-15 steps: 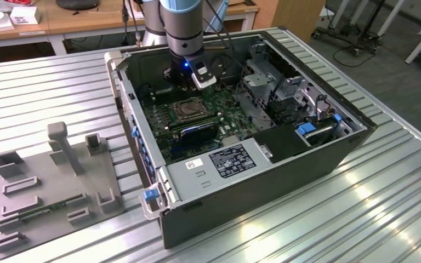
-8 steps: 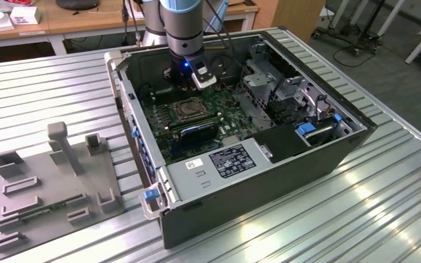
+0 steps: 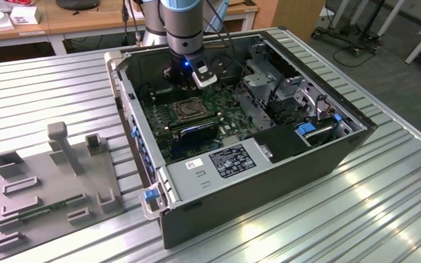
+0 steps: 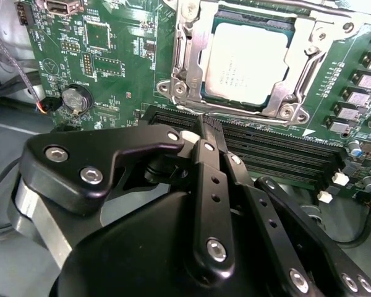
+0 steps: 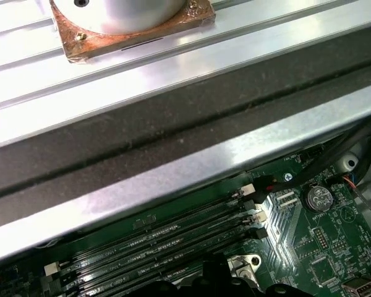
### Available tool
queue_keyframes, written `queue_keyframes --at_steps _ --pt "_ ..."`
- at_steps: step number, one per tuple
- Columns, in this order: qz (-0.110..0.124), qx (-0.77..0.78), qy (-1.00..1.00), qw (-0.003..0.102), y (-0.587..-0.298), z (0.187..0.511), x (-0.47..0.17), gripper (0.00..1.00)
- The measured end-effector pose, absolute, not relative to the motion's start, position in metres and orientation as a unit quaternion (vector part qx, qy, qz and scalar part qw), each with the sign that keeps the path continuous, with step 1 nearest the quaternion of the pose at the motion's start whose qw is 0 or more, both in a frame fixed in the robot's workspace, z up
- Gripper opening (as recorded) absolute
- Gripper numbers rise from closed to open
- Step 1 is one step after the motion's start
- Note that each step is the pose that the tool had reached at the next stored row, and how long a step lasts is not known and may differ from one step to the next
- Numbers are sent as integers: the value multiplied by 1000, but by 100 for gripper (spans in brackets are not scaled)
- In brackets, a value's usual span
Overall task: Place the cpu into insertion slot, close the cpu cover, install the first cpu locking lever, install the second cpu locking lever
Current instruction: 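Install the first cpu locking lever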
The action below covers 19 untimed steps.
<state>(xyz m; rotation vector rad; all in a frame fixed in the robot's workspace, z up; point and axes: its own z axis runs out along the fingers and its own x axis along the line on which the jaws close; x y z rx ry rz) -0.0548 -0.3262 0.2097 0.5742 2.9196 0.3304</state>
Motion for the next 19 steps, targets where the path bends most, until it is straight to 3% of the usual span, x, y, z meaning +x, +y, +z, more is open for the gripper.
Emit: queue_keyframes --at_steps 6,10,19 --pt "109 191 973 74 -326 210 -55 11" --pt "95 191 974 72 -326 210 -55 11" --pt "57 188 979 49 -326 210 -54 11"
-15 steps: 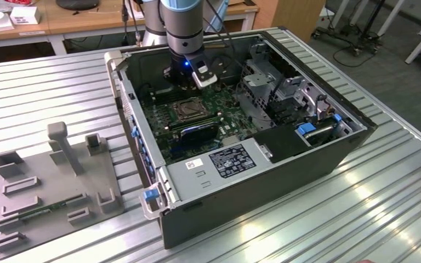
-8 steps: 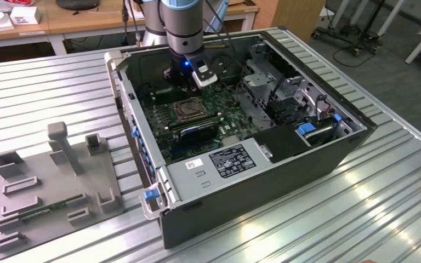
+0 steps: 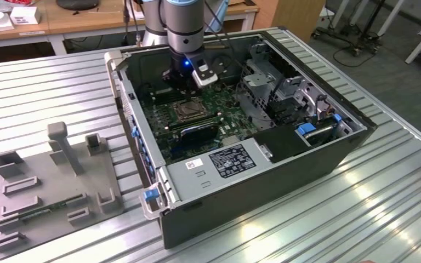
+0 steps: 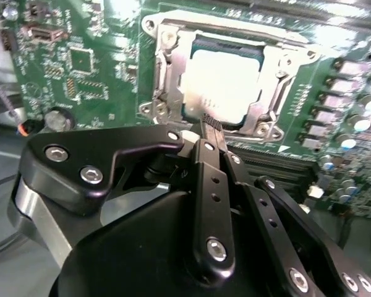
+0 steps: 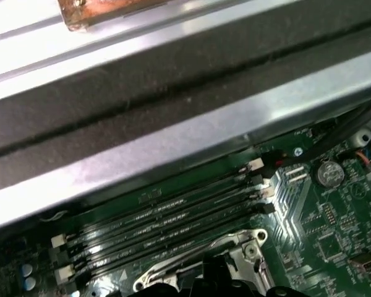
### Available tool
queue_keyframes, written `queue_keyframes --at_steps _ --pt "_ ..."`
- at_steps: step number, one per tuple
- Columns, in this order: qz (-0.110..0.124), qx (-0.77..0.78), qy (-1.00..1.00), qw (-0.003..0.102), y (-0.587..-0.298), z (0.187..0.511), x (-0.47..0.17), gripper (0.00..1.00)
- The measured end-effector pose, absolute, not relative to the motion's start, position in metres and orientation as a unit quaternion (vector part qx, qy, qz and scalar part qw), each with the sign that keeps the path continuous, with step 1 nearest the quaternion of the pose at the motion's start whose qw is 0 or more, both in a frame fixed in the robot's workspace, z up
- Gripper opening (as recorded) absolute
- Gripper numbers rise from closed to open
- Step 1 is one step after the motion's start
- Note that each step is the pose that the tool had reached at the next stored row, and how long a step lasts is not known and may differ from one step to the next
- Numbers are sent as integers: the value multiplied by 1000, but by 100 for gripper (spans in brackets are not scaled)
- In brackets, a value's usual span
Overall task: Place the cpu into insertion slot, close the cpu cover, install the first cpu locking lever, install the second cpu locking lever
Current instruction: 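Install the first cpu locking lever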
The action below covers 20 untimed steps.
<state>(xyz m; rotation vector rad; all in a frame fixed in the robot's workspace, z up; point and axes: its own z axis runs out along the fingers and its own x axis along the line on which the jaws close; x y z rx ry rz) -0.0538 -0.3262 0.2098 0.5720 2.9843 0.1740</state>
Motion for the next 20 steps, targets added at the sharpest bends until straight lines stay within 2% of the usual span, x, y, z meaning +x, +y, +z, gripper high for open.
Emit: queue_keyframes --at_steps 4,20 --pt "42 184 982 33 -326 210 -53 11" --pt "43 113 992 30 -326 210 -53 11"
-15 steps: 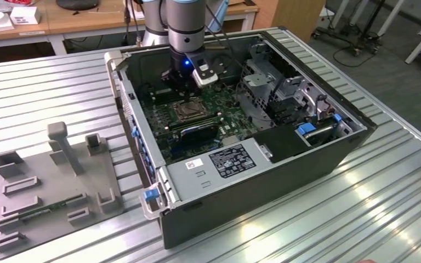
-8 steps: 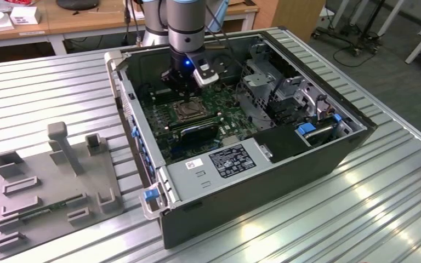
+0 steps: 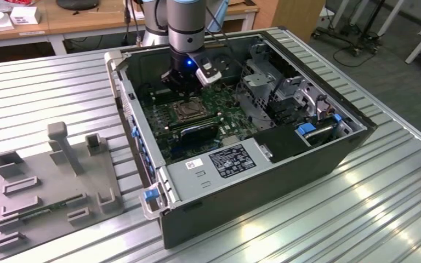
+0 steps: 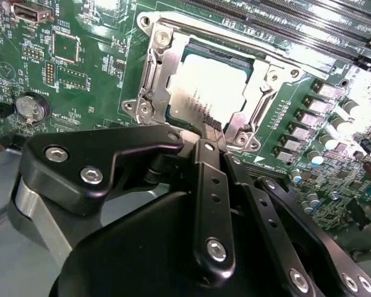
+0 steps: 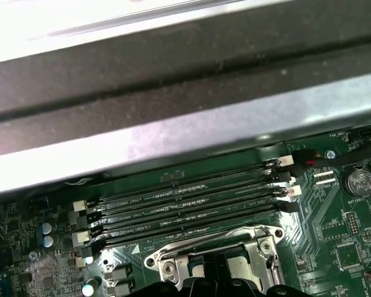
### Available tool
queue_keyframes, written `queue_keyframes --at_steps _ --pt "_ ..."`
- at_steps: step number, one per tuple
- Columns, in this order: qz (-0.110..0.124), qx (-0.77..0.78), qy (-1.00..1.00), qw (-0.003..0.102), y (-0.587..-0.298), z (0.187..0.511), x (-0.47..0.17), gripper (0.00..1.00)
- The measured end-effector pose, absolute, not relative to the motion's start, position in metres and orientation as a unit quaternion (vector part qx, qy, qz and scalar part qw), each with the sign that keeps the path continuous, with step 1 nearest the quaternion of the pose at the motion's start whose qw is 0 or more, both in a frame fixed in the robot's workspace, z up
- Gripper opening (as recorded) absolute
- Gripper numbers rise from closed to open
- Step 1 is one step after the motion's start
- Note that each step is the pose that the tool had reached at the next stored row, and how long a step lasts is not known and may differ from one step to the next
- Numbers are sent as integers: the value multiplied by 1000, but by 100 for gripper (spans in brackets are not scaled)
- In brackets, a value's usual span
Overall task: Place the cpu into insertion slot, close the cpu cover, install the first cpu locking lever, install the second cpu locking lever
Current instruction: 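Install the first cpu locking lever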
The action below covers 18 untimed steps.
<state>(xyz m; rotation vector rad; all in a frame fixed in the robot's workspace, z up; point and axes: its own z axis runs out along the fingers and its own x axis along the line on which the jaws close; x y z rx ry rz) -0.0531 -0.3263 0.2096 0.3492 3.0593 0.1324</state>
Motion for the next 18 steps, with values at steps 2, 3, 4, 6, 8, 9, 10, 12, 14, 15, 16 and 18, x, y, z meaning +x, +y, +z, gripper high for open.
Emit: queue_keyframes --at_steps 2,3,4,6,8,9,10,12,14,15,16,18 --pt "43 113 992 30 -326 210 -53 11" --pt "43 113 992 30 -326 210 -53 11" --pt "43 113 992 30 -326 210 -53 11" --pt "43 111 992 30 -326 210 -52 11" --pt "43 108 993 30 -326 209 -50 11" --pt "43 106 993 29 -326 209 -49 11" --pt "43 104 993 29 -326 209 -48 11" --pt "43 97 994 29 -326 209 -47 11" --pt "43 85 995 28 -326 209 -47 11" --pt "43 80 996 28 -326 209 -47 11" --pt "41 74 996 28 -326 209 -47 11" --pt "34 65 997 27 -326 209 -47 11"
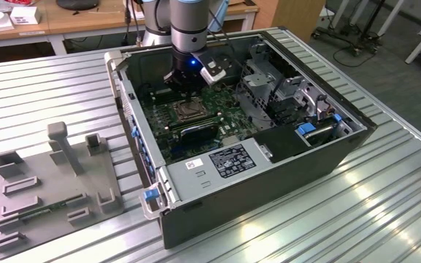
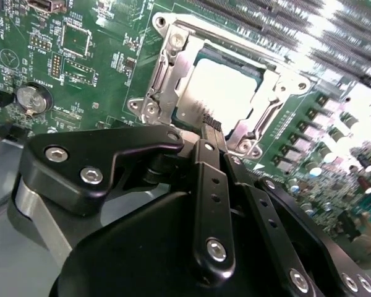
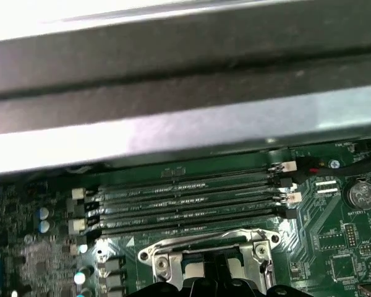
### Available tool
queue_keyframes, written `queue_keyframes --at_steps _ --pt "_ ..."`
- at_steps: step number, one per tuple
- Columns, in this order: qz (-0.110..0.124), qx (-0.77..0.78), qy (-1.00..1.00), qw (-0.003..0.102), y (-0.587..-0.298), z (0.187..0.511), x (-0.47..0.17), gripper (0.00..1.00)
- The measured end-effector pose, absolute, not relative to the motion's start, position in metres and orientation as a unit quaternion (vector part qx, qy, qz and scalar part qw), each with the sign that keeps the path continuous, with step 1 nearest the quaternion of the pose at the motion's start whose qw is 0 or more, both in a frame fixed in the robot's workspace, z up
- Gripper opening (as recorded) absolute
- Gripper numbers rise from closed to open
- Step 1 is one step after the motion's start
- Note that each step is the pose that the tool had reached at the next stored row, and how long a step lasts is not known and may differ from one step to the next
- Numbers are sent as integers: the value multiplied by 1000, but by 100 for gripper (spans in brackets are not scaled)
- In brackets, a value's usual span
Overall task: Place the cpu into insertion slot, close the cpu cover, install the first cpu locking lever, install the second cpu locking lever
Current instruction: 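Install the first cpu locking lever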
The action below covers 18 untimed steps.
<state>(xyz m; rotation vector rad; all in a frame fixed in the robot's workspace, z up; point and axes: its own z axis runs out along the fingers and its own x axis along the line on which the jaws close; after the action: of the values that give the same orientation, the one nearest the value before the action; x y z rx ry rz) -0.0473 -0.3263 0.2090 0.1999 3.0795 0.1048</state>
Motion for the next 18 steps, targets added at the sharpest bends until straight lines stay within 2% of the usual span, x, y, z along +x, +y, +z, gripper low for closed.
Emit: queue_keyframes --at_steps 3,18 --pt "16 54 998 25 -326 209 -47 11" --pt "15 18 999 25 -332 209 -47 11"
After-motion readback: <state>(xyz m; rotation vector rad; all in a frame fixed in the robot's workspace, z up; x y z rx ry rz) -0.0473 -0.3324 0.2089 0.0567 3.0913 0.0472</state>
